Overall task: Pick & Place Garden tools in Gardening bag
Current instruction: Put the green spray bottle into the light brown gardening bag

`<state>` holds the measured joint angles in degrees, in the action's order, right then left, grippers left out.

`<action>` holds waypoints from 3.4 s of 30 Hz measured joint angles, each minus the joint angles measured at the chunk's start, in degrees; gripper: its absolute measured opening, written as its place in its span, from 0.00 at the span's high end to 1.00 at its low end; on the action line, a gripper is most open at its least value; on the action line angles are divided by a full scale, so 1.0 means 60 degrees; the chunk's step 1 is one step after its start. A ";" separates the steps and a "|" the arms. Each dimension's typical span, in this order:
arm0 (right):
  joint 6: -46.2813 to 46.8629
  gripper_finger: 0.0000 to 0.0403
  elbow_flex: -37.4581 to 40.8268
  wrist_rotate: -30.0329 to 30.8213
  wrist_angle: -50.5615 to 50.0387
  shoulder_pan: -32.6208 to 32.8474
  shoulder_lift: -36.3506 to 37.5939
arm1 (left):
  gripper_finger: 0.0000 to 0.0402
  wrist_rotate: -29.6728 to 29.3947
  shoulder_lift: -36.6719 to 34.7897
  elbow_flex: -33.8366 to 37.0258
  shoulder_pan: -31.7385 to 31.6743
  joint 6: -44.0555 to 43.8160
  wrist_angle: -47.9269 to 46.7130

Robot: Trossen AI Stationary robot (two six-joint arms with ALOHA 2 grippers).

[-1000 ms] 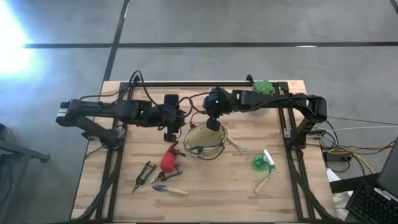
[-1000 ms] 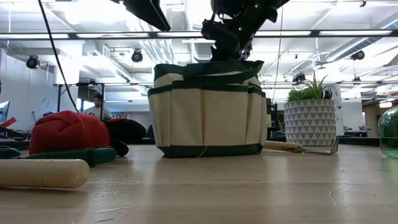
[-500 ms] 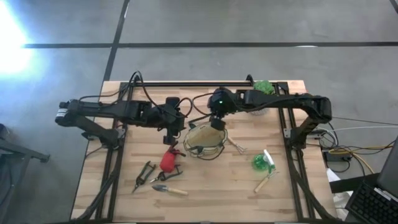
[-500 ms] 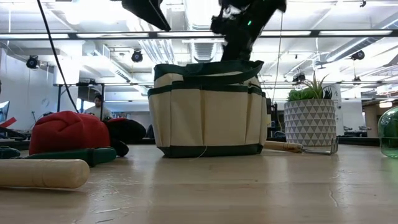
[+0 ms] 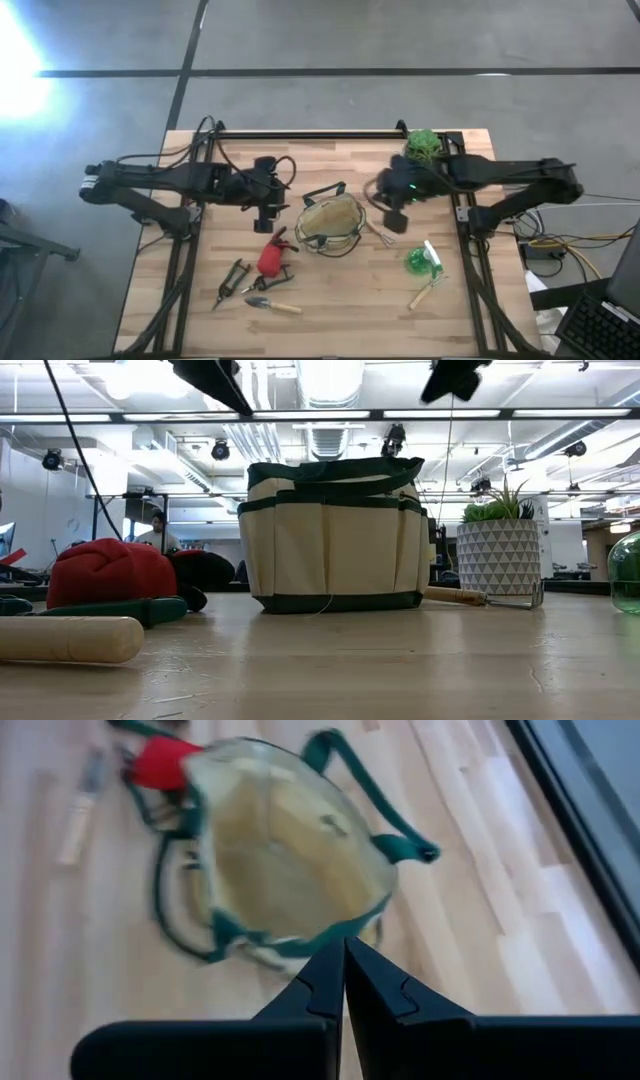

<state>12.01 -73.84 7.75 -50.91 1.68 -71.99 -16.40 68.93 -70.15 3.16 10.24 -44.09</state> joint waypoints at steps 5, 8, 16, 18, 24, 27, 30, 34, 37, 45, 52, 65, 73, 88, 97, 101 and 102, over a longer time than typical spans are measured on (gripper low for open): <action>0.1314 0.98 0.0621 0.0955 0.0013 0.1025 0.0990 | 0.48 0.0000 -0.0758 0.0346 0.0000 -0.0715 -0.0015; 0.2091 0.98 0.1012 0.1829 0.0033 0.1725 0.1382 | 0.48 0.0000 -0.1331 0.0849 0.0000 -0.0975 0.0384; 0.3515 0.98 0.2088 0.3441 0.0099 0.3044 0.1760 | 0.49 0.0004 -0.2824 0.2689 -0.0002 -0.2457 0.1417; 0.3904 0.98 0.2300 0.3465 0.0088 0.3175 0.1740 | 0.49 0.0004 -0.3065 0.3088 -0.0007 -0.3129 0.1335; 0.5830 0.98 0.2702 0.3455 0.0101 0.3559 0.1528 | 0.49 0.0005 -0.3413 0.3985 -0.0007 -0.4004 0.1520; 0.6980 0.98 0.2645 0.3449 0.0029 0.3829 0.1439 | 0.49 -0.0060 -0.3407 0.4291 -0.0007 -0.4063 0.2120; 0.8234 0.98 0.2226 0.3271 -0.0425 0.4159 0.1326 | 0.49 -0.0400 -0.3407 0.4672 -0.0007 -0.4072 0.3007; 1.0219 0.98 0.1338 0.3012 -0.1916 0.4632 0.1098 | 0.49 -0.1216 -0.3422 0.5114 -0.0007 -0.4054 0.3933; 1.1884 0.98 0.0556 0.2360 -0.3361 0.4867 0.0810 | 0.49 -0.1686 -0.3422 0.5411 -0.0007 -0.3842 0.4531; 1.4633 0.98 -0.0943 -0.1151 -0.5748 0.4971 -0.0253 | 0.49 -0.1960 -0.3418 0.5697 -0.0007 -0.2647 0.5597; 1.5484 0.98 -0.1254 -0.3073 -0.5988 0.4971 -0.0752 | 0.49 -0.2033 -0.3426 0.5697 -0.0007 -0.1750 0.5678; 1.5541 0.96 -0.1067 -0.3803 -0.5986 0.4967 -0.0891 | 0.49 -0.2005 -0.3498 0.5722 -0.0004 -0.0950 0.5995; 1.5073 0.80 -0.0853 -0.3796 -0.6059 0.4880 -0.0902 | 0.49 -0.2000 -0.3495 0.5744 -0.0004 -0.0934 0.6146; 1.3963 0.63 -0.0628 -0.2768 -0.6198 0.4359 -0.0896 | 0.49 -0.2000 -0.3495 0.5788 -0.0004 -0.0666 0.6134; 1.4180 0.67 -0.0113 -0.2876 -0.6129 0.4359 -0.0896 | 0.49 -0.2000 -0.3495 0.5788 -0.0004 -0.0659 0.6137; 1.4269 0.67 -0.0103 -0.2879 -0.6083 0.4359 -0.0896 | 0.49 -0.2000 -0.3495 0.5788 -0.0006 -0.0659 0.6134; 1.4294 0.67 -0.0103 -0.2881 -0.6042 0.4359 -0.0896 | 0.49 -0.2000 -0.3495 0.5788 -0.0004 -0.0659 0.6136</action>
<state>97.77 -74.46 -9.54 -87.16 27.83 -77.36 -28.40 47.97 -35.42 3.14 6.28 -7.28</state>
